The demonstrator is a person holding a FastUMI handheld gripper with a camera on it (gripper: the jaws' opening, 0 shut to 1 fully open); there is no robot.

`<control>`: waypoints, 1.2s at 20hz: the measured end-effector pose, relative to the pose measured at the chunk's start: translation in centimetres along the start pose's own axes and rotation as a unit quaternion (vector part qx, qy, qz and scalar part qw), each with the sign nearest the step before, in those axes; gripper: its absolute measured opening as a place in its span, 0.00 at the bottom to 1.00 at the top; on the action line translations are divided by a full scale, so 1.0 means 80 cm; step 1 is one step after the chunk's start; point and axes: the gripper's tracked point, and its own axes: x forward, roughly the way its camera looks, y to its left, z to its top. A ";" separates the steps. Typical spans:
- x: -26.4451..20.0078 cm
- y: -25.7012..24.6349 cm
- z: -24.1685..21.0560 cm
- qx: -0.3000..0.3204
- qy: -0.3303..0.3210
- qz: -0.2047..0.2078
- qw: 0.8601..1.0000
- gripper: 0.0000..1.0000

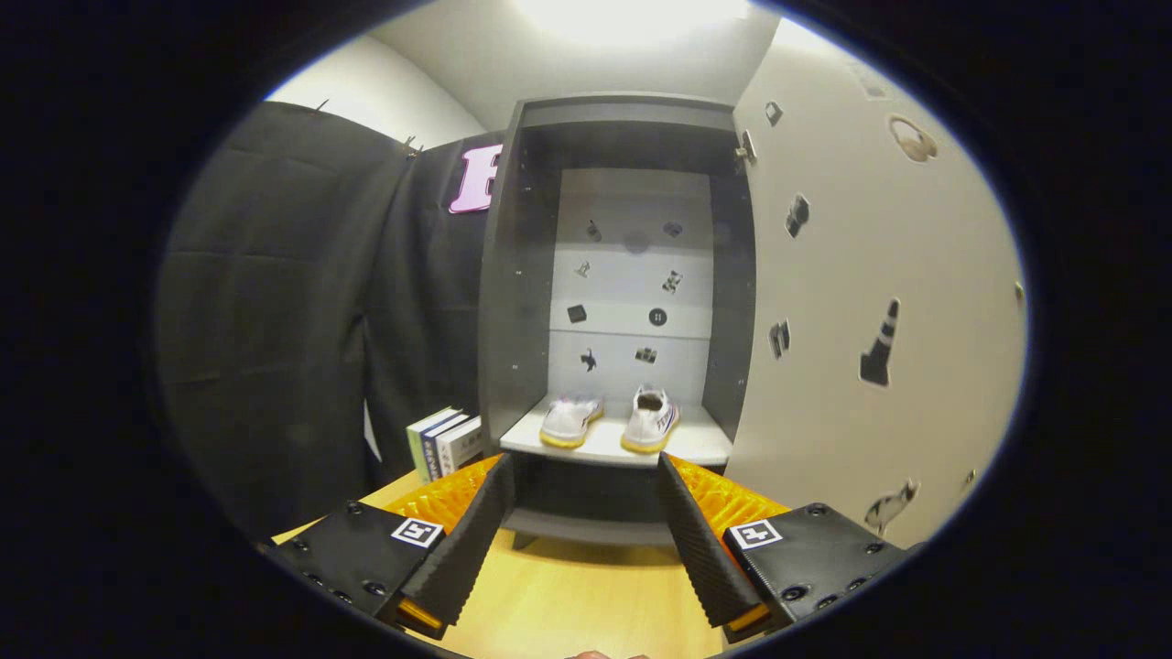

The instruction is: Open the shoe cabinet door, grab the shoes and put them into the shoe cabinet, then close the shoe cabinet door.

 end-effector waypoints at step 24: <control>-0.169 -0.346 0.036 0.065 -0.009 -0.113 0.991 0.96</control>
